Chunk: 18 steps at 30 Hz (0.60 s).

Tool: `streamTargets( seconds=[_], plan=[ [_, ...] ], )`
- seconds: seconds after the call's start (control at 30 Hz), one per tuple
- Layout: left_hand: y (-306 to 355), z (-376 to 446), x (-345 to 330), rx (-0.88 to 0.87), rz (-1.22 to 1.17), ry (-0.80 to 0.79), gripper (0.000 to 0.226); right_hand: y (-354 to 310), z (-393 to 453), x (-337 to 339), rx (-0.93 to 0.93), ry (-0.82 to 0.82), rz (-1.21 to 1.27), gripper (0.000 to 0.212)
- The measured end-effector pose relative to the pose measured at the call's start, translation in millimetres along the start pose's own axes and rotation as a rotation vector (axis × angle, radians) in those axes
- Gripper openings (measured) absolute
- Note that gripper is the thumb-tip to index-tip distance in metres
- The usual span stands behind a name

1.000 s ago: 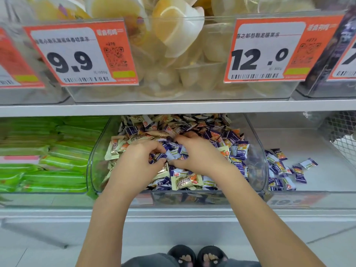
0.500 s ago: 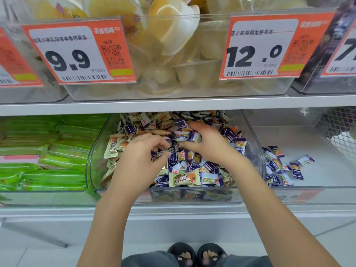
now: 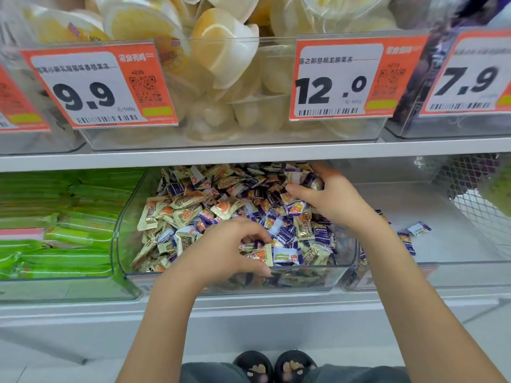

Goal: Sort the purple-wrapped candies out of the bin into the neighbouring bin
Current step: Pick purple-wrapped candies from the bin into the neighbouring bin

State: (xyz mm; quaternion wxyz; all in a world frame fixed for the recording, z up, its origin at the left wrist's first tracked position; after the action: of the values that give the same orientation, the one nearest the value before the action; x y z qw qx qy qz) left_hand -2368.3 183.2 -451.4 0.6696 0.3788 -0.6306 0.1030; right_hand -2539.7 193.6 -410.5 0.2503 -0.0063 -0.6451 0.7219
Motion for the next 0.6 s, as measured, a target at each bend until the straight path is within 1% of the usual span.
streamTargets(
  seconds=[0.07,0.17,0.27,0.33,0.4,0.47,0.5,0.57,0.6],
  plan=[
    [-3.0,2.0,0.0,0.006,-0.029,0.013,0.039,-2.4,-2.8,4.7,0.018,0.026,0.010,0.047],
    [-3.2,7.0,2.5,0.029,-0.034,0.074,0.032,-13.8,-6.7,4.9,0.118,0.050,-0.096,0.046],
    [2.0,11.2,0.9,0.030,-0.012,0.082,0.032,-12.4,-11.0,4.3,0.069,0.012,-0.017,0.044],
    [4.0,13.3,0.9,0.032,-0.013,0.089,0.034,-9.6,-14.9,12.0,0.037,0.014,0.005,0.045],
    [7.2,14.6,2.9,0.037,-0.002,0.110,0.035,-6.6,-21.1,29.3,0.032,0.066,0.051,0.035],
    [12.4,15.7,6.6,0.034,0.012,0.149,0.036,2.1,-30.1,57.1,0.018,0.155,0.151,0.021],
    [15.1,16.1,8.5,0.033,0.016,0.168,0.035,7.8,-35.0,73.8,0.015,0.208,0.148,0.020],
    [18.8,16.8,12.5,0.042,0.019,0.204,0.030,27.2,-42.7,105.8,-0.028,0.289,-0.017,0.023],
    [19.7,17.1,14.3,0.052,0.027,0.220,0.026,39.5,-46.2,116.3,-0.078,0.295,-0.128,0.024]
  ],
)
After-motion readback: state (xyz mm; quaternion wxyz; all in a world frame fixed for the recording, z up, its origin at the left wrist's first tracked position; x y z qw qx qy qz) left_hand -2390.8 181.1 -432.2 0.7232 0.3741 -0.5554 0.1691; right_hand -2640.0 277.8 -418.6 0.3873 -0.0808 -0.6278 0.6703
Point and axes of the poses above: each hand's wrist, its own z-axis towards the middle knuckle, its own x-axis out of the back of the hand, y = z × x, the point moved 10 cm from there along z, towards the middle knuckle, and after that the axes turned 13 degrees about z, right-handed, at the moved point
